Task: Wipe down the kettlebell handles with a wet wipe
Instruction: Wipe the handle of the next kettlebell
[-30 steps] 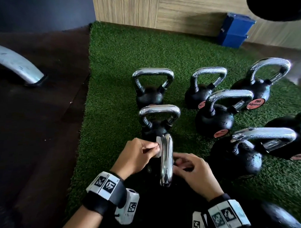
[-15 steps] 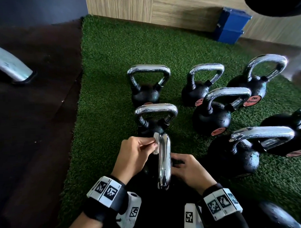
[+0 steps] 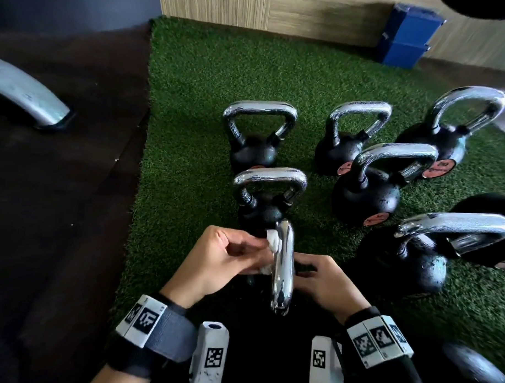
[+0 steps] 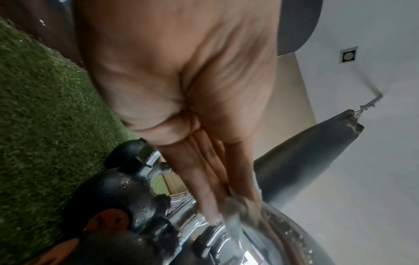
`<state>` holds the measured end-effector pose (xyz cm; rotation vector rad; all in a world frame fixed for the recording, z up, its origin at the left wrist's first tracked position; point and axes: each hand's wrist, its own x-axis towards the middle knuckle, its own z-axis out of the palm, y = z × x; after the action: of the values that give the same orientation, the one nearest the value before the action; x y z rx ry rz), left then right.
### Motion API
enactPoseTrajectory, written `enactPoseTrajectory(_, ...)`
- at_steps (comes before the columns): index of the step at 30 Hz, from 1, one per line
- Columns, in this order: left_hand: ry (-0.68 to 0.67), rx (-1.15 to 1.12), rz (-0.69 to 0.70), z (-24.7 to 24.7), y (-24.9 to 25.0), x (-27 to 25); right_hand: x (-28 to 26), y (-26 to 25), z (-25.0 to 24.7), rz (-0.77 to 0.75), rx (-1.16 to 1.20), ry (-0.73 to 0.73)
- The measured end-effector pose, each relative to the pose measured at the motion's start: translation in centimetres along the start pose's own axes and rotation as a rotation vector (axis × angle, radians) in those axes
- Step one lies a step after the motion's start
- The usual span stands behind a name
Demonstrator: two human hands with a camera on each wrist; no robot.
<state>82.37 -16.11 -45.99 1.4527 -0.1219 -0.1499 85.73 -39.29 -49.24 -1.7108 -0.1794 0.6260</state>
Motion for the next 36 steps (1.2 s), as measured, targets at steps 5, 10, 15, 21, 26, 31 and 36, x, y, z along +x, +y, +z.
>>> enactPoseTrajectory(5, -0.131, 0.162, -0.009, -0.3, 0.2, -2.2, -0.2, 0.2, -0.1, 0.041, 0.095, 0.003)
enactPoseTrajectory(10, -0.133, 0.225, -0.035, -0.1, 0.3, -3.9, 0.1, 0.0, -0.2, 0.063, 0.082, 0.002)
enactPoseTrajectory(15, -0.106, 0.368, 0.003, 0.0, 0.1, -5.0, 0.1, 0.1, 0.1, 0.087, 0.104, 0.019)
enactPoseTrajectory(21, -0.067, 0.434, -0.076, 1.1, -1.4, -5.7, -0.5, -0.3, 0.4, 0.098, 0.087, 0.061)
enactPoseTrajectory(26, -0.059, 0.443, -0.138, 0.8, -0.6, -5.1, -1.0, -2.1, 0.2, 0.102, -0.205, 0.109)
enactPoseTrajectory(31, 0.036, 0.014, -0.207, -0.5, 2.2, -4.1, -3.4, -7.6, -0.5, -0.297, -0.426, 0.483)
enactPoseTrajectory(36, 0.065, -0.172, -0.186, -0.6, 4.7, -2.9, -5.2, -12.5, 1.6, -0.533, -0.444, 0.112)
